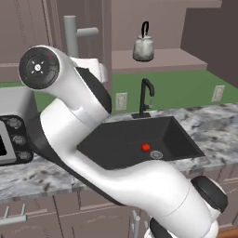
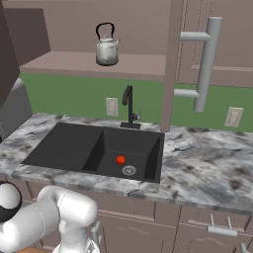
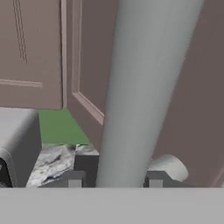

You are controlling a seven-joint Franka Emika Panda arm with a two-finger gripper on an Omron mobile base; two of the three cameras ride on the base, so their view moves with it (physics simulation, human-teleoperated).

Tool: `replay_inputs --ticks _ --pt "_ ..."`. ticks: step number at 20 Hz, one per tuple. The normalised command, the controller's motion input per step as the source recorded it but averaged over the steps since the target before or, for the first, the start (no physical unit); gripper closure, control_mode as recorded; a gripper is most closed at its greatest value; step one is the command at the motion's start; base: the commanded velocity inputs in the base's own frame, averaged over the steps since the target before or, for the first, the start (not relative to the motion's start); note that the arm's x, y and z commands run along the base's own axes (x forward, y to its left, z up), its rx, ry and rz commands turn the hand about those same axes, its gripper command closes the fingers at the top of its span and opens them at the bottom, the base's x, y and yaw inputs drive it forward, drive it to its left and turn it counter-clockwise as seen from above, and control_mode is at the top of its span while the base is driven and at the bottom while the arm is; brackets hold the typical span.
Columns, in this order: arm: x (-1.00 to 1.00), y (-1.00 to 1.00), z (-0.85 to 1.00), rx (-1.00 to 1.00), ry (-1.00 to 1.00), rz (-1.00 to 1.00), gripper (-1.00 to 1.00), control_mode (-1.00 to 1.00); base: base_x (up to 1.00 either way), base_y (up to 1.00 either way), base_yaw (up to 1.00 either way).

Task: Open the cabinet, pick the kettle from the cabinet, and place it in the sink.

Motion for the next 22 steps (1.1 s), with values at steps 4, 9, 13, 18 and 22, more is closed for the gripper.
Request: replay_inputs --ticks 4,9,13,18,22 --pt "-0.35 -0.09 -0.16 0.1 0.0 -0.05 -1.0 -1.0 0.0 0.0 0.0" --pt "-0.51 -0.13 -0.12 0.21 0.0 -0.03 -1.0 -1.0 0.0 0.0 0.0" --pt "-0.32 -0.32 0.01 0.28 0.07 -0.02 -1.0 -1.0 0.0 0.0 0.0" --pt "-0.13 -0.55 0.0 0.32 0.11 0.03 -1.0 -1.0 0.0 0.0 0.0" --pt "-0.1 -0.56 0.0 0.27 0.07 0.09 -1.0 -1.0 0.0 0.0 0.0"
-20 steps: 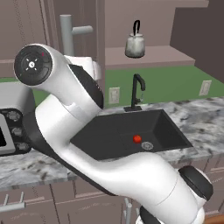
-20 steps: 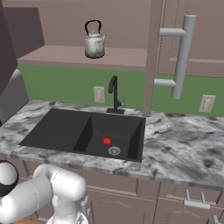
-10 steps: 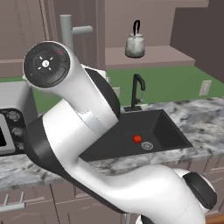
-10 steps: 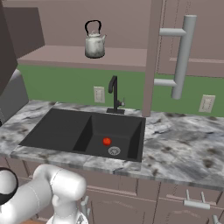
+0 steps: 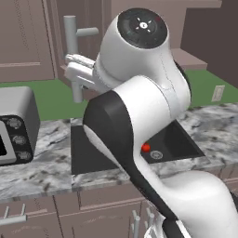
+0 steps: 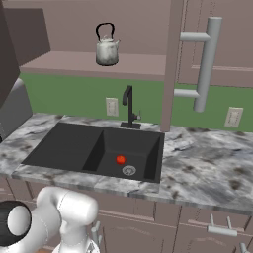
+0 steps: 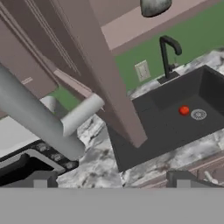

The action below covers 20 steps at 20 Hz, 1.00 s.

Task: Open the cabinet, pick the kettle from the cabinet, and place it in the sink.

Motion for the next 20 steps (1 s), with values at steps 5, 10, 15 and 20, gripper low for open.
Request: replay_inputs --ticks 5,10,15,20 --pt "-0.12 -0.58 -0.01 0.2 0.0 0.09 -1.0 -1.0 0.0 0.0 0.0" --pt "0.01 -0.56 -0.07 0.23 0.0 0.09 -1.0 -1.0 0.0 0.0 0.0" --pt "0.12 -0.51 -0.02 0.22 0.01 0.11 -1.0 -1.0 0.0 0.0 0.0" --pt "0.26 -0.41 0.0 0.19 0.01 0.13 -1.0 -1.0 0.0 0.0 0.0"
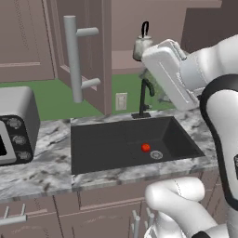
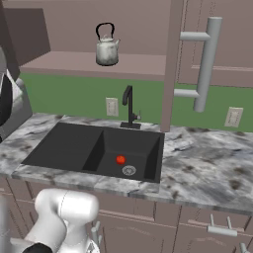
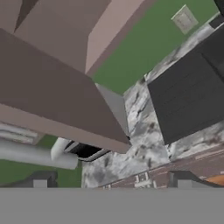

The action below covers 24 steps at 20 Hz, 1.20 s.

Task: Open the cabinet, pick the kettle from the cabinet, and place it in the sink.

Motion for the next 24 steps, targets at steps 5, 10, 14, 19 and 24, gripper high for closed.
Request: replay_inputs --ticks 5,10,14,19,24 --pt "0.44 -0.22 0.0 0.28 0.07 0.16 -1.0 -1.0 0.0 0.0 0.0" --pt "0.53 0.13 -0.07 0.23 0.02 0.17 -1.0 -1.0 0.0 0.0 0.0" --pt "0.58 0.36 -0.13 0.13 0.02 0.13 -1.0 -1.0 0.0 0.0 0.0" --pt "0.56 0.37 -0.09 0.11 0.0 0.16 -1.0 -1.0 0.0 0.0 0.0" --pt "0.34 0.58 -0.06 0.01 0.0 0.16 -1.0 -1.0 0.0 0.0 0.0"
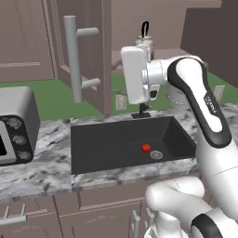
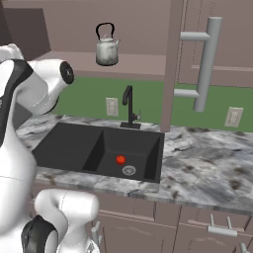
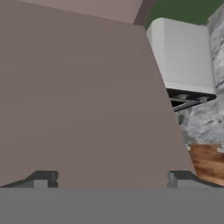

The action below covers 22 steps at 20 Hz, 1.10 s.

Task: Open the cabinet, pick the kettle from the cabinet, and place it in the sink.

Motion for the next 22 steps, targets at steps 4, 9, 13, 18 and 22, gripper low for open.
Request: replay_inputs --ticks 4,9,13,18,22 --pt "0.12 0.66 -0.04 0.0 0.03 0.2 -1.0 -1.0 0.0 0.0 0.0" --pt "0.07 0.65 0.0 0.0 0.05 0.22 -1.0 -1.0 0.0 0.0 0.0" --pt "0.0 0.68 -0.01 0.0 0.06 0.23 -1.0 -1.0 0.0 0.0 0.0" --pt "0.07 0.65 -0.07 -0.04 0.01 0.09 -1.0 -1.0 0.0 0.0 0.0" --pt "0.09 -0.02 0.01 -0.1 0.0 0.0 -1.0 -1.0 0.0 0.0 0.0"
